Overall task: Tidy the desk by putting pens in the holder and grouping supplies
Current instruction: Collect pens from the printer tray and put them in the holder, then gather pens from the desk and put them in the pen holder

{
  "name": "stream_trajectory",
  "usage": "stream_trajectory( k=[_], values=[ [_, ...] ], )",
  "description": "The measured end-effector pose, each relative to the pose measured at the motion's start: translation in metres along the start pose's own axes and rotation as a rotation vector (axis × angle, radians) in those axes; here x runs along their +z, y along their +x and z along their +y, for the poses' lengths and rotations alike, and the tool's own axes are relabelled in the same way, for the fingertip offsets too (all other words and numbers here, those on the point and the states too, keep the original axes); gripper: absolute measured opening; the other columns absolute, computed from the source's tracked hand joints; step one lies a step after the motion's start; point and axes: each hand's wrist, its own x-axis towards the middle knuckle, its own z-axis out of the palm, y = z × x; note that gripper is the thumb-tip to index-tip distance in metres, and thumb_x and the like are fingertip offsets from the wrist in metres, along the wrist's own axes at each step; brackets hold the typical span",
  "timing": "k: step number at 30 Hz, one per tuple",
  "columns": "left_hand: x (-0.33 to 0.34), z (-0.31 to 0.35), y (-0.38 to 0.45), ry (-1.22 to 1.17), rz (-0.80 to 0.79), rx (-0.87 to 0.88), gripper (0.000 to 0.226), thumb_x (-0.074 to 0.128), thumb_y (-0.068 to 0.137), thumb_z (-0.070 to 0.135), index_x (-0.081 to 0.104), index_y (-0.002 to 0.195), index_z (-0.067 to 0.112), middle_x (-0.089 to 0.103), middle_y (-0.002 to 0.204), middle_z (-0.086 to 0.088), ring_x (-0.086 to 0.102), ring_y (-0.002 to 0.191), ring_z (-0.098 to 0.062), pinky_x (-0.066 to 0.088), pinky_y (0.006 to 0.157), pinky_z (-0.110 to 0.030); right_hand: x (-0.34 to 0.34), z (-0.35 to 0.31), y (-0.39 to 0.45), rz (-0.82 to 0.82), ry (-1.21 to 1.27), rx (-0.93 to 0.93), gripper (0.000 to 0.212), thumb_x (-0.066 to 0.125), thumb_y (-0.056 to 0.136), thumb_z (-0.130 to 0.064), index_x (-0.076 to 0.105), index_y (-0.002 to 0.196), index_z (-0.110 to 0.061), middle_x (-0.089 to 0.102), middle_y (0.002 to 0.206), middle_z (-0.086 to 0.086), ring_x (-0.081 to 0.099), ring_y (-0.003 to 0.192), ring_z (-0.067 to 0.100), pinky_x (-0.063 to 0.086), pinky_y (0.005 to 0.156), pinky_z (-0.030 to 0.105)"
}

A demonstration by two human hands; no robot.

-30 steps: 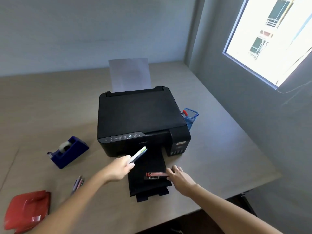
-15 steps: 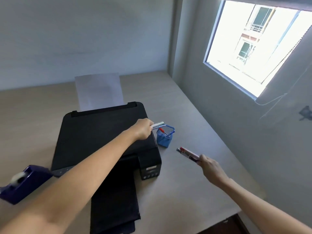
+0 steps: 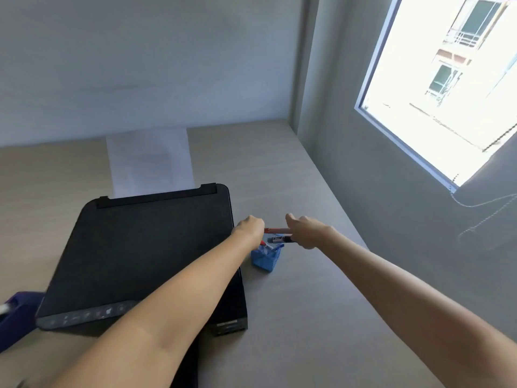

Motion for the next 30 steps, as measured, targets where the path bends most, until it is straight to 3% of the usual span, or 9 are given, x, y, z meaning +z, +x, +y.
stream_trajectory(
  k=[2,5,7,10,13,17,21,25,30],
  values=[
    [0.005,0.002,0.009,0.006,-0.021,-0.009,0.031,0.069,0.083,0.008,0.061,0.112,0.000,0.062,0.116,-0.016,0.065,0.105,-0.032,0.053,0.085,-0.037,-0.004,-0.005,0.017,-0.060,-0.028,-0.009,0.037,0.048,0.091,-0.004,0.034,0.125,0.002,0.032,0.065,0.004,0.040,0.056,0.021,0.033,0.047,0.031],
    [0.009,0.004,0.018,-0.006,-0.047,-0.011,0.032,0.061,0.088,0.005,0.059,0.120,0.001,0.059,0.122,-0.017,0.062,0.110,-0.034,0.051,0.087,-0.037,-0.011,-0.017,0.036,-0.186,-0.080,-0.026,0.036,0.048,0.096,-0.027,0.045,0.118,0.002,0.055,0.086,0.013,0.053,0.080,0.028,0.040,0.061,0.032],
    [0.009,0.004,0.024,-0.028,-0.070,-0.019,0.033,0.056,0.089,0.001,0.057,0.122,0.000,0.058,0.125,-0.018,0.061,0.113,-0.035,0.051,0.089,-0.037,-0.010,-0.025,0.055,-0.223,-0.147,-0.065,0.042,0.049,0.094,-0.042,0.054,0.084,-0.002,0.067,0.102,0.016,0.055,0.083,0.026,0.044,0.059,0.030],
    [0.009,0.003,0.028,-0.037,-0.102,-0.039,0.035,0.055,0.090,0.002,0.056,0.125,0.000,0.056,0.130,-0.017,0.060,0.117,-0.033,0.050,0.093,-0.034,-0.003,-0.033,0.077,-0.201,-0.192,-0.077,0.052,0.057,0.090,-0.043,0.038,0.054,-0.010,0.065,0.077,0.009,0.052,0.076,0.023,0.049,0.067,0.033],
    [0.006,0.002,0.026,-0.041,-0.096,-0.044,0.038,0.059,0.088,0.003,0.056,0.125,0.000,0.056,0.130,-0.017,0.060,0.117,-0.033,0.050,0.092,-0.034,0.001,-0.035,0.084,-0.176,-0.182,-0.092,0.049,0.061,0.084,-0.045,0.046,0.058,-0.006,0.069,0.086,0.013,0.056,0.079,0.027,0.045,0.068,0.032],
    [-0.009,-0.003,0.014,-0.032,-0.025,-0.010,0.041,0.070,0.081,0.006,0.058,0.120,-0.002,0.059,0.122,-0.019,0.063,0.108,-0.034,0.053,0.085,-0.036,-0.009,-0.036,0.074,-0.183,-0.193,-0.084,0.056,0.066,0.075,-0.059,0.050,0.058,-0.009,0.061,0.066,0.007,0.057,0.070,0.026,0.051,0.069,0.033],
    [-0.030,-0.024,-0.008,-0.129,0.138,0.046,0.030,0.065,0.086,0.006,0.061,0.115,0.000,0.064,0.116,-0.020,0.062,0.089,-0.031,0.051,0.075,-0.035,-0.034,-0.035,0.071,-0.047,-0.212,-0.073,0.027,0.061,0.087,-0.021,0.064,0.110,-0.007,0.067,0.110,0.010,0.064,0.098,0.027,0.057,0.082,0.035],
    [-0.062,-0.072,-0.059,-0.405,0.340,0.135,0.032,0.065,0.088,0.011,0.063,0.118,0.002,0.069,0.113,-0.017,0.066,0.103,-0.030,0.053,0.092,-0.037,-0.069,-0.052,0.061,0.152,-0.188,-0.086,0.021,0.056,0.091,-0.016,0.063,0.109,-0.009,0.065,0.109,0.012,0.066,0.092,0.029,0.058,0.082,0.042],
    [-0.064,-0.183,-0.155,-0.646,0.418,0.107,0.024,0.065,0.089,0.016,0.065,0.110,0.005,0.074,0.091,-0.008,0.071,0.079,-0.018,0.052,0.070,-0.022,-0.102,-0.146,0.031,0.365,-0.093,-0.236,0.014,0.052,0.090,-0.013,0.061,0.100,-0.015,0.066,0.099,0.009,0.065,0.082,0.031,0.058,0.077,0.041]
  ],
)
